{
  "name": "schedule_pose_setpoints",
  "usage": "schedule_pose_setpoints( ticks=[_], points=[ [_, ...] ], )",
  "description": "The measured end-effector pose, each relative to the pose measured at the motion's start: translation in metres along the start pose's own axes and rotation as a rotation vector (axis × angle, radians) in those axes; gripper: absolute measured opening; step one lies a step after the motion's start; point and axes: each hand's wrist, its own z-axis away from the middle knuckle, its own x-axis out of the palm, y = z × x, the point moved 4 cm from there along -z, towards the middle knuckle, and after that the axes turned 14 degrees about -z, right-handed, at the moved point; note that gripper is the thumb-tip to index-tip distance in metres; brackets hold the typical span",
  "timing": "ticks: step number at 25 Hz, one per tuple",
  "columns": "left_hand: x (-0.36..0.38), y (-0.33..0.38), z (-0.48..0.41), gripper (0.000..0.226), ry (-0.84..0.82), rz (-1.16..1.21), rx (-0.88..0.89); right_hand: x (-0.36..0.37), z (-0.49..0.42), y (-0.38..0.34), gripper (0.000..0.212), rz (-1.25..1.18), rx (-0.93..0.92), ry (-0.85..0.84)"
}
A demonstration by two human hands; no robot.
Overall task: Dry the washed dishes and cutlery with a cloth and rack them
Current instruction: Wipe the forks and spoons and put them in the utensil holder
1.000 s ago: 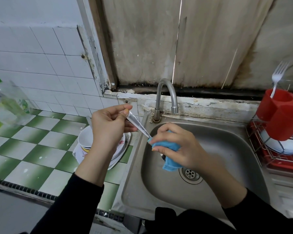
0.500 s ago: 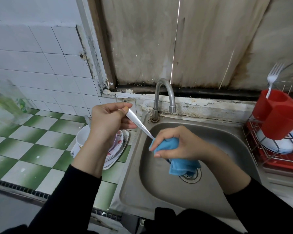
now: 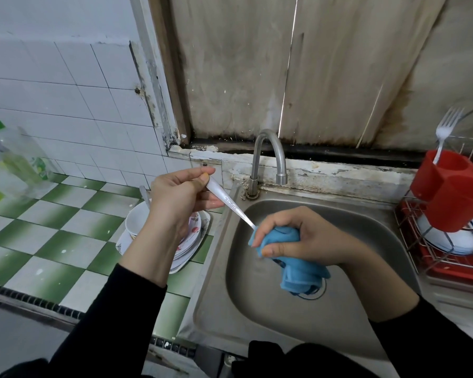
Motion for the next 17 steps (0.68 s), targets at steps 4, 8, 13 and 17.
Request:
schedule_pose_setpoints(
  ticks=[4, 8, 13, 17],
  points=[
    [-0.010, 0.016, -0.006, 0.016, 0.017, -0.039, 0.057, 0.002, -0.001, 0.000, 0.020, -0.092, 0.020, -0.022],
    [-0.002, 0.015, 0.002, 0.036, 0.008, 0.063, 0.090, 0.000, -0.001, 0.000, 0.021, -0.111, -0.038, 0.096],
    [0.021, -0.001, 0.034, 0.075, -0.106, -0.071, 0.211, 0.004, -0.009, 0.004, 0.026, -0.142, -0.131, 0.329],
    [0.027, -0.009, 0.045, 0.061, -0.045, -0.111, 0.258, 0.014, -0.008, 0.005, 0.028, -0.079, -0.113, 0.264]
  ],
)
